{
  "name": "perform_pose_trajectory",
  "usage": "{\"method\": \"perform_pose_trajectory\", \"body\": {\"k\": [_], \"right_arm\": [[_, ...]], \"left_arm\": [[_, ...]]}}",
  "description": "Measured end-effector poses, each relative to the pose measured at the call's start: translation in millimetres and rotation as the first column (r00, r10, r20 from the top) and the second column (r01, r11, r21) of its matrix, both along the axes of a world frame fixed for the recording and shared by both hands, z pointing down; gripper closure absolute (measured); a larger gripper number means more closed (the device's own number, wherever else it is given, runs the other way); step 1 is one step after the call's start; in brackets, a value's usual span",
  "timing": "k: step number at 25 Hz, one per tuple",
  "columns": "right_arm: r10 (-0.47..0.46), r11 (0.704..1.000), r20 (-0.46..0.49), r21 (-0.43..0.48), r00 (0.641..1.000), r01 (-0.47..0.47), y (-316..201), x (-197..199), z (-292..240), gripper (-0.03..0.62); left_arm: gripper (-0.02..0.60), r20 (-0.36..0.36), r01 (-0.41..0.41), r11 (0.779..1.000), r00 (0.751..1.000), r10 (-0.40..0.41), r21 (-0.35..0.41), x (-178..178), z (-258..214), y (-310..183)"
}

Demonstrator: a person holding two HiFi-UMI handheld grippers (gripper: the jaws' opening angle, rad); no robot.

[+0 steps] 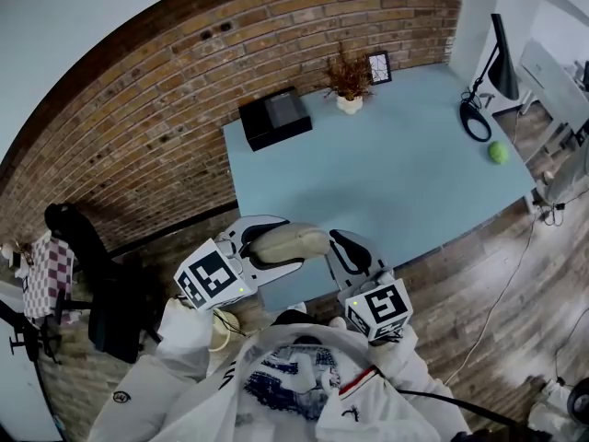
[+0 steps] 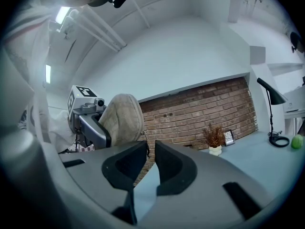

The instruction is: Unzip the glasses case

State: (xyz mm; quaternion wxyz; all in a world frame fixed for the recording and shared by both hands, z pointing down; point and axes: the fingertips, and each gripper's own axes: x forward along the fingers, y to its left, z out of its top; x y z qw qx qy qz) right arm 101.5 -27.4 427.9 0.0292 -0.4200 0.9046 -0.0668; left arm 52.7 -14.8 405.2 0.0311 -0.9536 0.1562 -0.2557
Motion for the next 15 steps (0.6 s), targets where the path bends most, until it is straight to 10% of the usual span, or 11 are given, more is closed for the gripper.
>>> {"method": "perform_pose_trajectory", "body": {"k": [15], "right_arm": [[0.003,1.0,-0.007,0.011,1.0,-0.003,3.0,2.3,-2.4,0.565]], "left_arm": [[0.288,0.008,-0.014,1.0,1.0,0.014,-0.01,2.2,1.9,7.5]]}}
